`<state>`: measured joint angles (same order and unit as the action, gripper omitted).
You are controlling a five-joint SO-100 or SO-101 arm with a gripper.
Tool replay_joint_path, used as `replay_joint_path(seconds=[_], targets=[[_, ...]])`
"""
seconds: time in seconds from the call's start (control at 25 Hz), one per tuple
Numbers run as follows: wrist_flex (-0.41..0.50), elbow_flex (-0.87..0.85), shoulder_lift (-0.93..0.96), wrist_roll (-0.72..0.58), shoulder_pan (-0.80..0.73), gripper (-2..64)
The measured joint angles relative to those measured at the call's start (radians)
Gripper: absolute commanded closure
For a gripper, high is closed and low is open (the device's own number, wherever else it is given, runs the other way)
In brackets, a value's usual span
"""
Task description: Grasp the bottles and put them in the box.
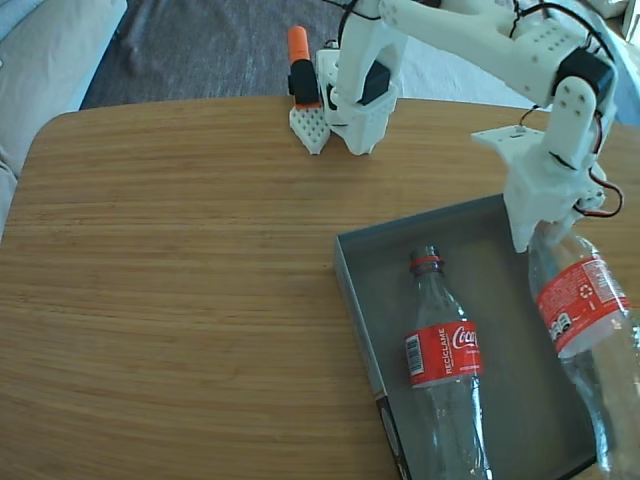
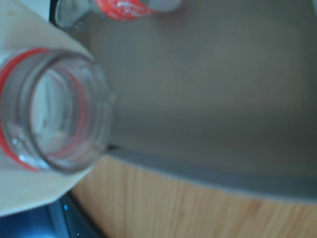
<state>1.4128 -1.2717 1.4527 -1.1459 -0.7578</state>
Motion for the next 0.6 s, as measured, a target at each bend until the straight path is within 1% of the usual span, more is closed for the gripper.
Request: replay_joint_path(seconds=[0.24, 0.6], targets=[[0.000, -0.110, 0.000, -0.029, 0.078, 61.8], [0.015, -0.176, 0.000, -0.028, 0.067, 61.8]])
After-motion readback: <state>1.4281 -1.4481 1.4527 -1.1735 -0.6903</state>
